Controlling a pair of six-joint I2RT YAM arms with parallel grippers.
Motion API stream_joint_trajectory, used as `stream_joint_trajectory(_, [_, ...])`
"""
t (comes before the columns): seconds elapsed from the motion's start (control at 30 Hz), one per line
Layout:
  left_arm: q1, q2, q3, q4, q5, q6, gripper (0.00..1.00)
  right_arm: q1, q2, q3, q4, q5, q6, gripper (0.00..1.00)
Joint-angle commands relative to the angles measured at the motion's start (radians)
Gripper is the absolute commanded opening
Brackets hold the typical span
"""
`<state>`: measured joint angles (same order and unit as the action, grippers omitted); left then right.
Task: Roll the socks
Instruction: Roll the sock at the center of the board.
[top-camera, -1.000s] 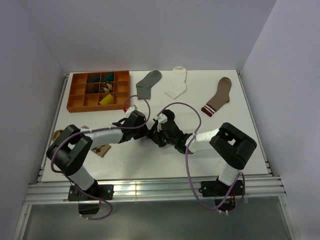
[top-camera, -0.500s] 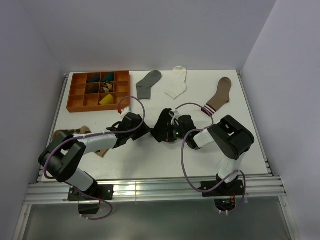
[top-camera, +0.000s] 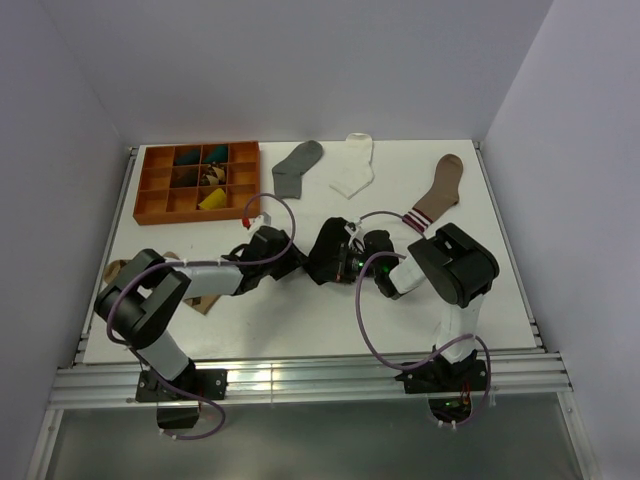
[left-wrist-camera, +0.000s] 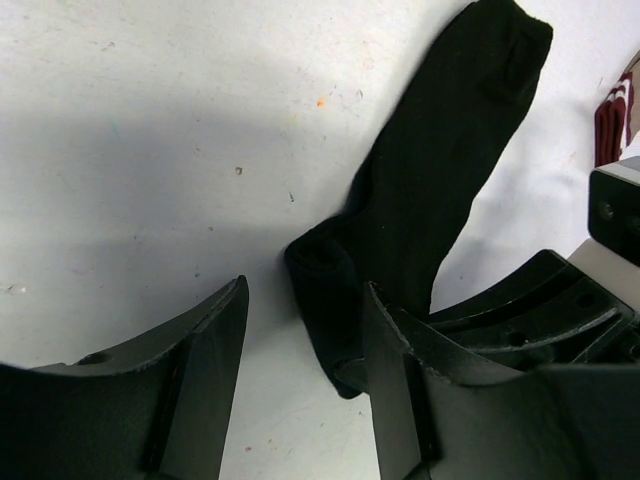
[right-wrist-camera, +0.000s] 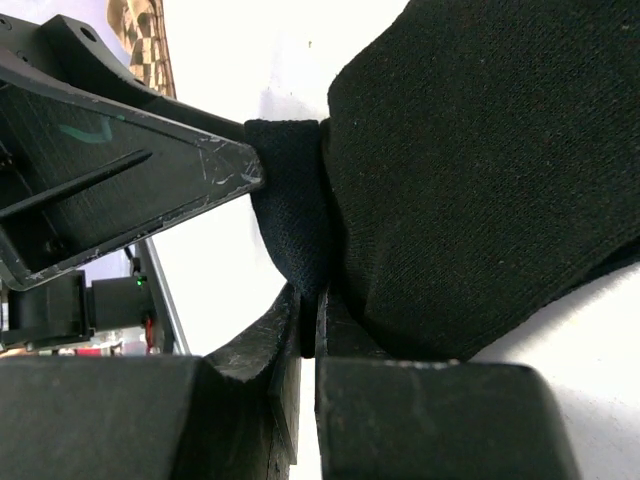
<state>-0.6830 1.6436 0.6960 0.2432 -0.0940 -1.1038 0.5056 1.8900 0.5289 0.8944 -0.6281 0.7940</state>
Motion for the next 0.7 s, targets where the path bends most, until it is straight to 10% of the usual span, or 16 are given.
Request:
stream_joint_trajectory(0.0, [-0.001, 0.028, 0.017, 0.022, 0.007, -0.013, 0.54, -0.009, 0.027, -0.015, -0.022, -0.013, 0.017, 0.03])
stream_joint_trajectory(0.4, [-0.007, 0.102, 0.042, 0.004, 0.020, -0.010, 0.34, -0.013, 0.026, -0.010, -0.032, -0.010, 0.021, 0.08])
stream_joint_trajectory(0.67, [-0.018, 0.108, 0.074, -0.087, -0.024, 0.008, 0.01, -0.012, -0.119, 0.032, -0.242, 0.045, -0.108, 0.31])
